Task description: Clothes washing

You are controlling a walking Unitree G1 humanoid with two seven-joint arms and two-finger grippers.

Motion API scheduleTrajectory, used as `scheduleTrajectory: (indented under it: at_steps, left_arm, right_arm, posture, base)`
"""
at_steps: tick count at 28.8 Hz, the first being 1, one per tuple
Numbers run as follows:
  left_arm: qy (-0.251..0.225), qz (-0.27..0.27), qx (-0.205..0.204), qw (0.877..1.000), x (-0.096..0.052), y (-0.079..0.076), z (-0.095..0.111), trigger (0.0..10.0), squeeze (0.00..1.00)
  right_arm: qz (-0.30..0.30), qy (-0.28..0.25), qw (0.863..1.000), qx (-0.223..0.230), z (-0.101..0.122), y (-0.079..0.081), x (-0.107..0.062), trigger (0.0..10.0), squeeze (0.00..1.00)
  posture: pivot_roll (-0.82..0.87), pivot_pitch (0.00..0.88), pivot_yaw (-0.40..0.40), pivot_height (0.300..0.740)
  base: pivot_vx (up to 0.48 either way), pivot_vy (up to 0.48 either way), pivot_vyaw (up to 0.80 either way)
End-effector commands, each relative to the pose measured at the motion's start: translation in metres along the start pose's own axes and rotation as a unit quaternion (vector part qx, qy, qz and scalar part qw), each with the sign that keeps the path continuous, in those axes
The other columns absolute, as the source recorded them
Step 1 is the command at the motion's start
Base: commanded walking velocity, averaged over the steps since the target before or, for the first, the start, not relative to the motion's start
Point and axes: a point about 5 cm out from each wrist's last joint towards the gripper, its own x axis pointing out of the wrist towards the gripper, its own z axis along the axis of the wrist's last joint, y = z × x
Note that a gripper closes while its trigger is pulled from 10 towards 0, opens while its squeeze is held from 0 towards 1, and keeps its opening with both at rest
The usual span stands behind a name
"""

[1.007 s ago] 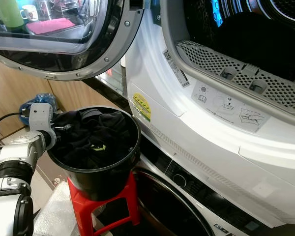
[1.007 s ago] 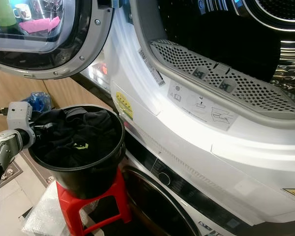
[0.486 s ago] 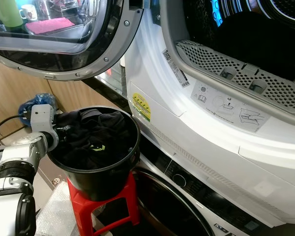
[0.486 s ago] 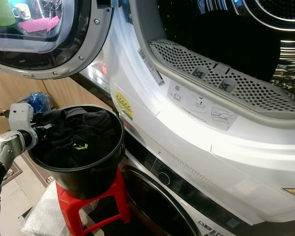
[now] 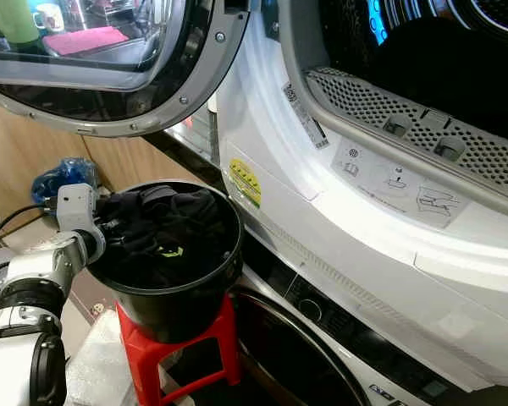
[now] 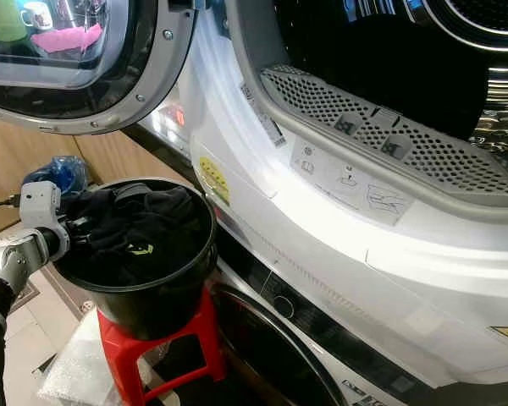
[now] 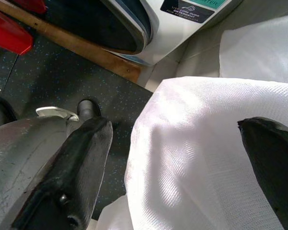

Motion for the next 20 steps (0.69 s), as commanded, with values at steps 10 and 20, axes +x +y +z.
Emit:
scheduleTrajectory:
  at_steps: [10, 20]
  left_arm:
    - [-0.036, -0.007, -0.05, 0.998, -0.001, -0.004, -0.007, 0.0, 0.0]
    - [-0.167, -0.03, -0.086, 0.982, -0.015, -0.024, 0.006, 0.0, 0.0]
  right_arm:
    - [-0.003, 0.011, 1.0, 0.0, -0.005, -0.001, -0.001, 10.0, 0.0]
    - [0.0, 0.009, 1.0, 0.003, -0.003, 0.003, 0.0, 10.0, 0.0]
  posture:
    - [-0.01, 0.149, -0.062, 0.74]
    - [0.0, 0.146, -0.06, 0.74]
  base:
    - [0.0, 0.0, 0.0]
    - [0.0, 0.0, 0.0]
